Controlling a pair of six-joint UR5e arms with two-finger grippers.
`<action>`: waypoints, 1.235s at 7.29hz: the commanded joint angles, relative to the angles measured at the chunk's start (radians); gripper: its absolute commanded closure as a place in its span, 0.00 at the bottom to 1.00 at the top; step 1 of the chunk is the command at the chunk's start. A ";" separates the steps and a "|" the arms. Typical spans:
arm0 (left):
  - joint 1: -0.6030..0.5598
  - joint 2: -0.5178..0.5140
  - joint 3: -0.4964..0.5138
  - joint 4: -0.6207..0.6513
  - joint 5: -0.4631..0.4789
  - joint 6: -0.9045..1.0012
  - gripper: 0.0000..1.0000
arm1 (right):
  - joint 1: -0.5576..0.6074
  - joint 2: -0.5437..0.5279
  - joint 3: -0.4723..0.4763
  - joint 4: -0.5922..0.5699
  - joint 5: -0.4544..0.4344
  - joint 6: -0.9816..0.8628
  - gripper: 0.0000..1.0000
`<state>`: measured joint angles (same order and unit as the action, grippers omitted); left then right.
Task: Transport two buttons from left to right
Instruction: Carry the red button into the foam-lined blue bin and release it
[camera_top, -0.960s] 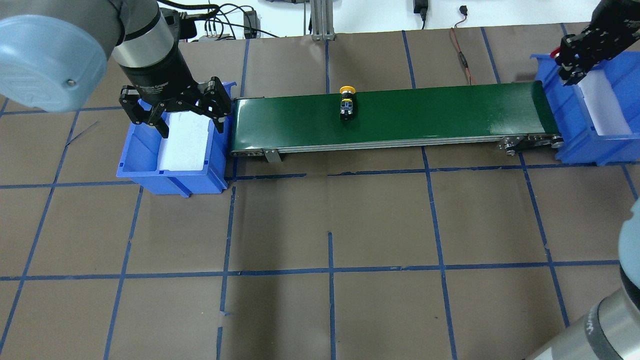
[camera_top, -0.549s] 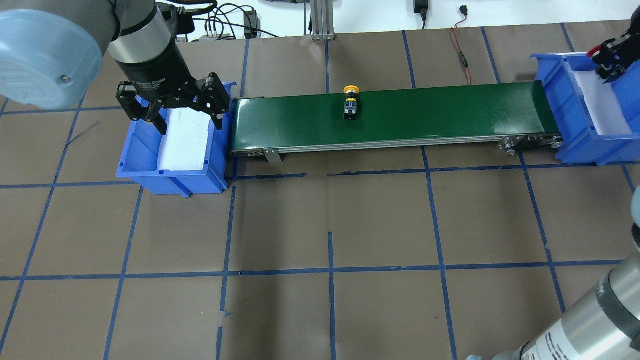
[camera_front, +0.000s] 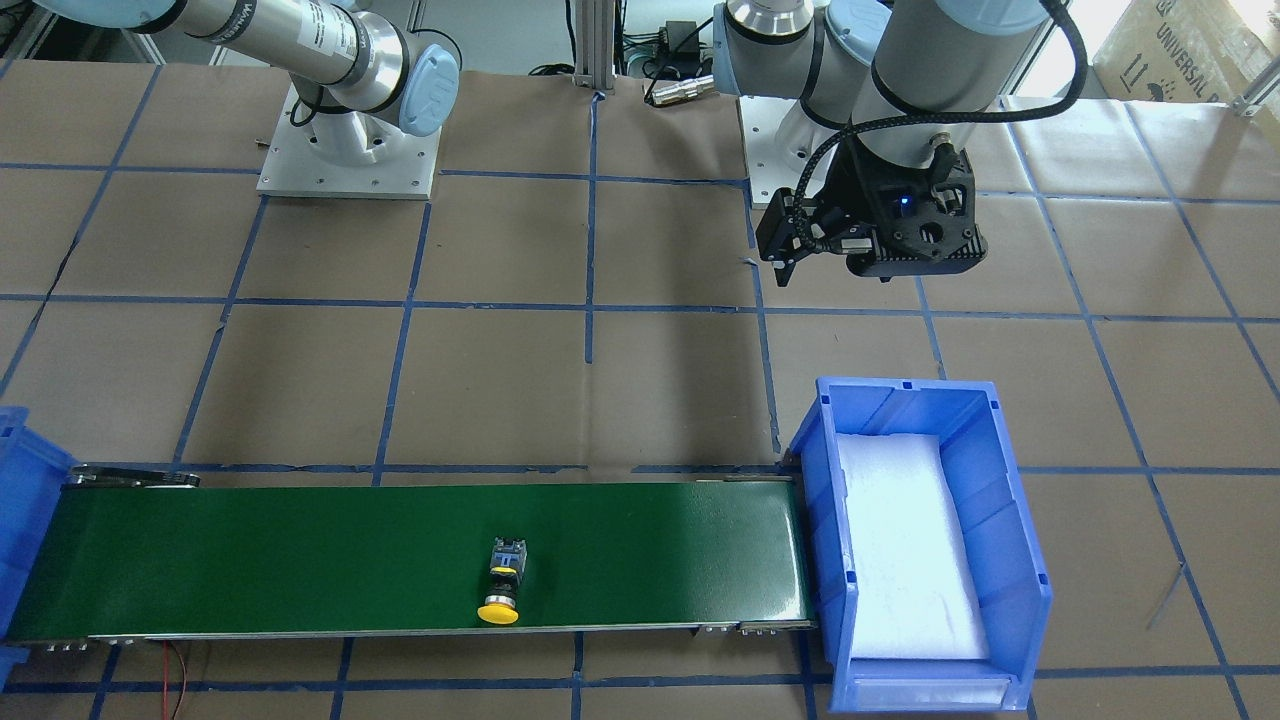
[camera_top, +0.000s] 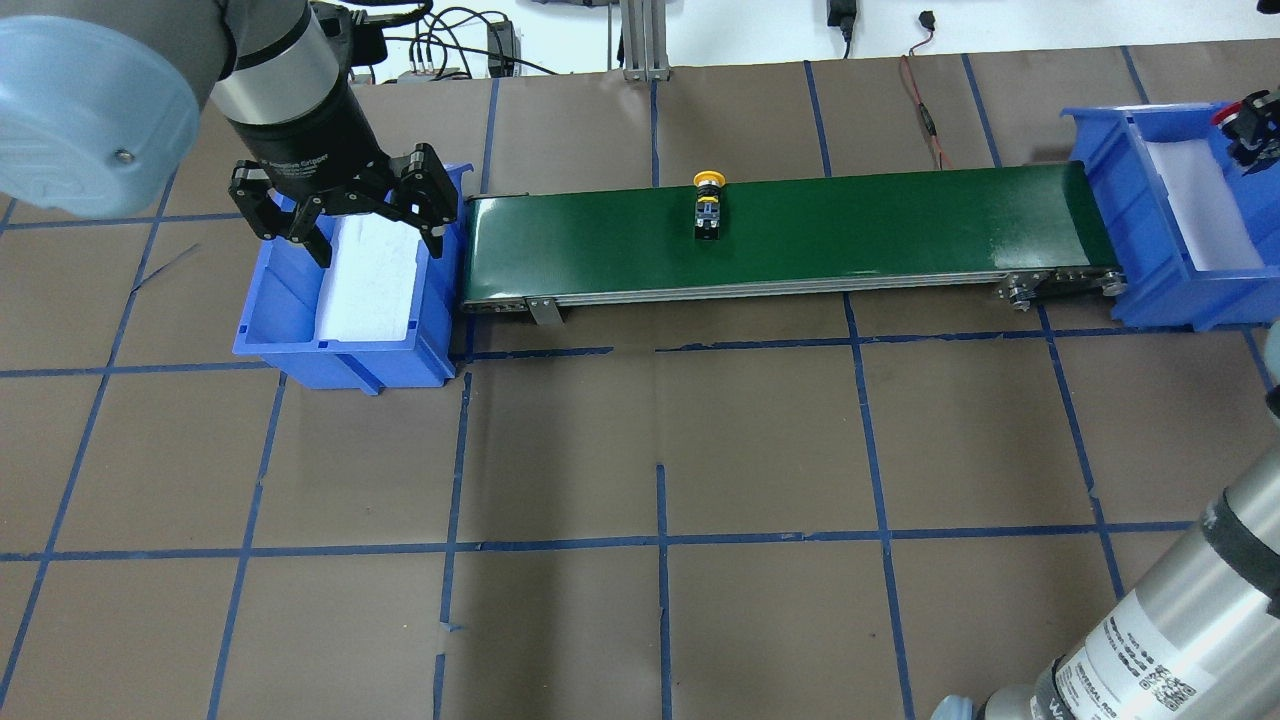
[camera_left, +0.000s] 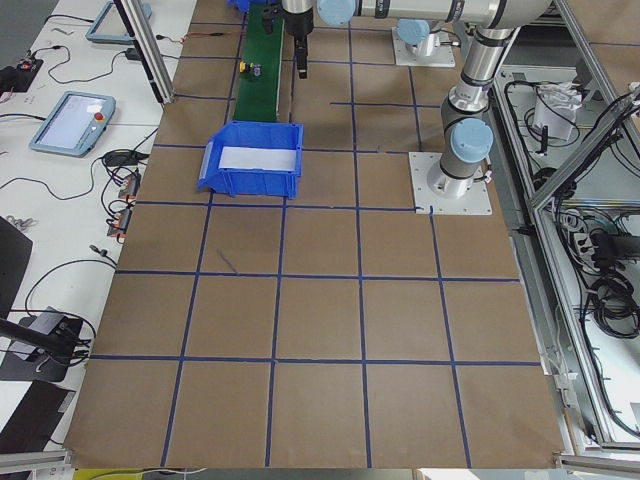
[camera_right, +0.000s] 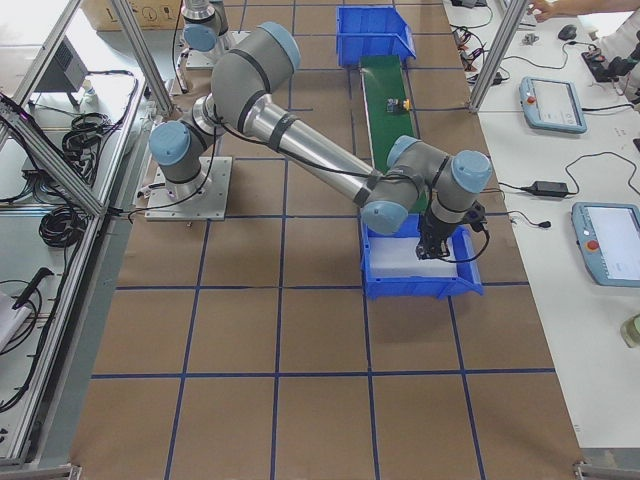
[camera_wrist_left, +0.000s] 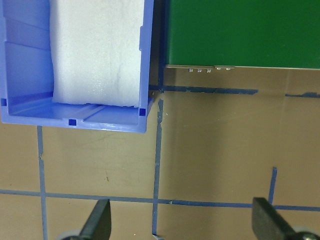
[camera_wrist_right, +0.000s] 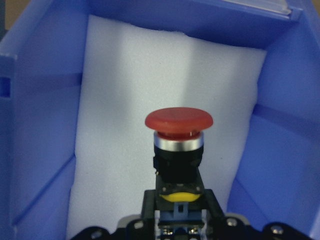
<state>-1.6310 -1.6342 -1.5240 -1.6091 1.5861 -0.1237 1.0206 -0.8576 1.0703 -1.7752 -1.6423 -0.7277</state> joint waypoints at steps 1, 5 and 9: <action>-0.001 0.001 -0.002 0.000 0.000 -0.001 0.00 | 0.013 0.055 0.000 -0.001 0.001 0.025 0.78; -0.001 0.005 -0.007 0.000 0.000 -0.001 0.00 | 0.004 0.075 -0.007 -0.004 -0.011 0.013 0.44; -0.001 0.014 -0.021 -0.002 0.002 -0.002 0.00 | 0.022 -0.035 -0.053 0.137 0.002 -0.009 0.00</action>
<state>-1.6322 -1.6241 -1.5385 -1.6101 1.5876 -0.1252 1.0289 -0.8382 1.0410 -1.7289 -1.6436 -0.7350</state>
